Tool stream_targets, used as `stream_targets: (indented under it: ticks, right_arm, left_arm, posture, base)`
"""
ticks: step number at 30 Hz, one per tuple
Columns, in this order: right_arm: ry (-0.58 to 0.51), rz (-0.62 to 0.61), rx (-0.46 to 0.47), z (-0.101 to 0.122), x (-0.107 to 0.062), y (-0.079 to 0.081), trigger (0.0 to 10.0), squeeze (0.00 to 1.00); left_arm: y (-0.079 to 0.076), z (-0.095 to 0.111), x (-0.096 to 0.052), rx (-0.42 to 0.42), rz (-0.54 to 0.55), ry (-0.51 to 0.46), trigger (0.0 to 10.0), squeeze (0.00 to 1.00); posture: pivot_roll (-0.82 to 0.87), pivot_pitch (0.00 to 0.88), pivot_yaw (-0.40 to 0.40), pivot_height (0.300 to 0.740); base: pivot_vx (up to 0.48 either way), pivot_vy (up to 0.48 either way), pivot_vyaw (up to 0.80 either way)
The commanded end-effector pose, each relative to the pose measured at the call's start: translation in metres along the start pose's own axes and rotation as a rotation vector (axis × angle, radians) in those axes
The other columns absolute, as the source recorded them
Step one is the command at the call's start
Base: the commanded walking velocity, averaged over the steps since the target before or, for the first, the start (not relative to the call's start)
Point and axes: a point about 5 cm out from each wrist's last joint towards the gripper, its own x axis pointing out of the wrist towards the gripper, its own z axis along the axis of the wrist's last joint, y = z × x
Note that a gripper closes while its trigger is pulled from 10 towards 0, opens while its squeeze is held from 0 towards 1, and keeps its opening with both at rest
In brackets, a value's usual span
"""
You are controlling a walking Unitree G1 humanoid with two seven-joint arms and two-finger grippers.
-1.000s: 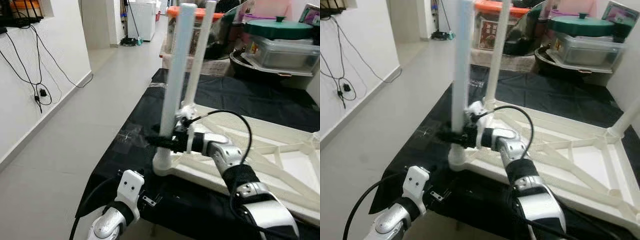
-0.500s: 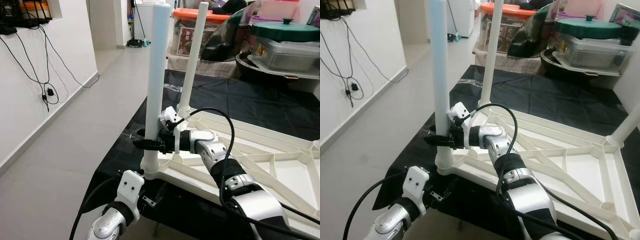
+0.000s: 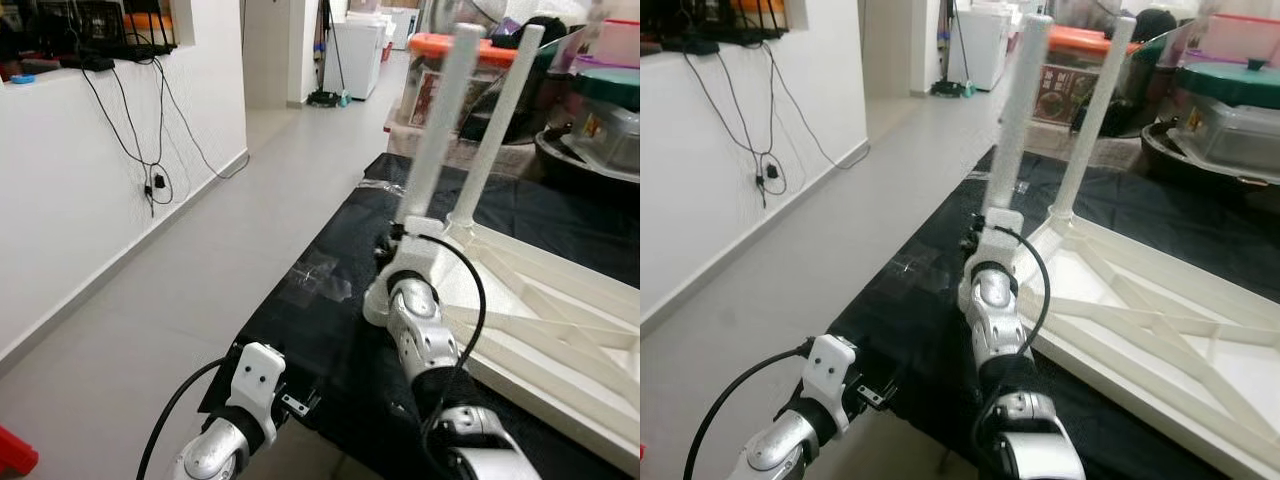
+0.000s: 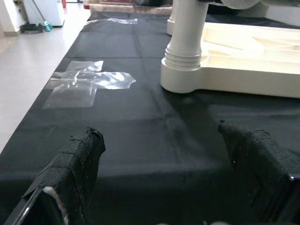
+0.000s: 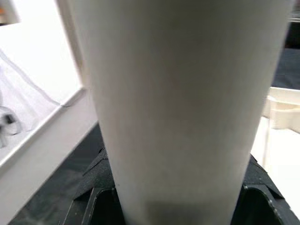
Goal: Building children table
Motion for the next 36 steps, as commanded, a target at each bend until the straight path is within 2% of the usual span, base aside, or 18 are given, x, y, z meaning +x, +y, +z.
stream_targets:
  ticks: [1,3,4,6,7,13,14,16,21,23,25,27,28,29,31,34,35,36]
  right_arm:
    - [0.108,-0.113,0.065,-0.025,-0.006,-0.016,0.0,0.0]
    - [0.127,-0.081,0.086,-0.027,-0.01,0.003,0.0,0.0]
    - [0.128,-0.048,0.09,-0.026,-0.011,0.011,4.9,0.0]
    - [0.127,-0.02,0.091,-0.024,-0.012,0.017,4.9,0.0]
    - [0.09,0.037,0.107,-0.019,-0.012,0.02,10.0,1.0]
    - [0.013,0.168,0.153,-0.007,-0.008,0.021,10.0,1.0]
    - [0.006,0.296,0.147,0.0,-0.002,0.021,10.0,0.0]
    - [0.016,0.589,0.134,0.013,0.006,0.022,10.0,0.0]
    - [0.051,0.85,0.118,0.022,0.007,0.021,10.0,0.0]
    - [0.051,0.85,0.118,0.022,0.007,0.021,10.0,0.0]
    - [0.094,1.117,0.063,0.028,0.002,0.022,10.0,0.0]
    - [0.094,1.117,0.063,0.028,0.002,0.022,10.0,0.0]
    - [0.13,1.307,-0.027,0.027,-0.006,0.026,10.0,0.0]
    - [0.13,1.307,-0.027,0.027,-0.006,0.026,10.0,0.0]
    - [0.213,1.562,-0.144,0.024,-0.017,0.037,10.0,0.0]
    - [0.26,1.663,-0.222,0.019,-0.023,0.046,10.0,0.0]
    - [0.279,1.701,-0.273,0.016,-0.026,0.049,8.0,0.0]
    - [0.279,1.701,-0.273,0.016,-0.026,0.049,8.0,0.0]
  left_arm:
    - [-0.001,-0.002,0.0,-0.004,-0.001,0.012,10.0,0.0]
    - [-0.001,-0.002,0.0,-0.004,0.001,0.011,10.0,0.0]
    - [-0.001,-0.002,-0.001,-0.004,0.0,0.011,10.0,0.0]
    - [-0.001,-0.002,-0.001,-0.005,-0.001,0.01,10.0,0.0]
    - [-0.001,-0.002,-0.001,-0.005,-0.002,0.011,10.0,0.0]
    - [-0.001,-0.002,-0.001,-0.007,-0.003,0.011,10.0,0.0]
    - [-0.001,-0.002,0.0,-0.008,-0.001,0.01,10.0,0.0]
    - [0.0,-0.001,0.0,-0.008,-0.001,0.009,10.0,0.0]
    - [0.0,-0.001,0.001,-0.006,-0.001,0.009,10.0,0.0]
    - [0.0,-0.001,0.001,-0.006,-0.001,0.009,10.0,0.0]
    - [0.001,-0.001,0.001,-0.005,0.0,0.008,10.0,0.0]
    - [0.001,-0.001,0.001,-0.005,0.0,0.008,10.0,0.0]
    - [0.0,-0.001,0.002,-0.002,0.002,0.008,10.0,0.0]
    - [0.0,-0.001,0.002,-0.002,0.002,0.008,10.0,0.0]
    - [0.0,0.0,0.002,0.003,0.006,0.007,10.0,0.0]
    - [-0.002,0.0,0.002,0.005,0.008,0.006,10.0,0.0]
    - [-0.002,0.0,0.001,0.005,0.008,0.005,10.0,0.0]
    - [-0.002,0.0,0.001,0.005,0.008,0.005,10.0,0.0]
  posture:
    - [0.16,0.0,-0.084,0.74]
    - [0.16,0.0,-0.084,0.74]
    - [0.16,0.0,-0.083,0.74]
    - [0.16,0.0,-0.083,0.74]
    - [0.16,0.0,-0.083,0.74]
    - [0.16,0.0,-0.084,0.74]
    - [0.16,0.0,-0.084,0.74]
    - [0.16,0.0,-0.082,0.74]
    - [0.16,0.0,-0.082,0.74]
    - [0.16,0.0,-0.082,0.74]
    - [0.17,0.0,-0.089,0.74]
    - [0.17,0.0,-0.089,0.74]
    - [0.17,0.0,-0.093,0.74]
    - [0.17,0.0,-0.093,0.74]
    - [0.19,0.0,-0.101,0.74]
    - [0.2,0.0,-0.107,0.74]
    - [0.2,0.0,-0.109,0.74]
    - [0.2,0.0,-0.109,0.74]
  base:
    - [0.0,0.0,0.0]
    - [0.0,0.0,0.0]
    - [0.0,0.0,0.0]
    - [0.0,0.0,0.0]
    - [0.0,0.0,0.0]
    - [0.0,0.0,0.0]
    - [0.0,0.0,0.0]
    - [0.0,0.0,0.0]
    - [0.0,0.0,0.0]
    - [0.0,0.0,0.0]
    - [0.0,0.0,0.0]
    - [0.0,0.0,0.0]
    - [0.0,0.0,0.0]
    - [0.0,0.0,0.0]
    - [0.0,0.0,0.0]
    - [0.0,0.0,0.0]
    - [0.0,0.0,0.0]
    - [0.0,0.0,0.0]
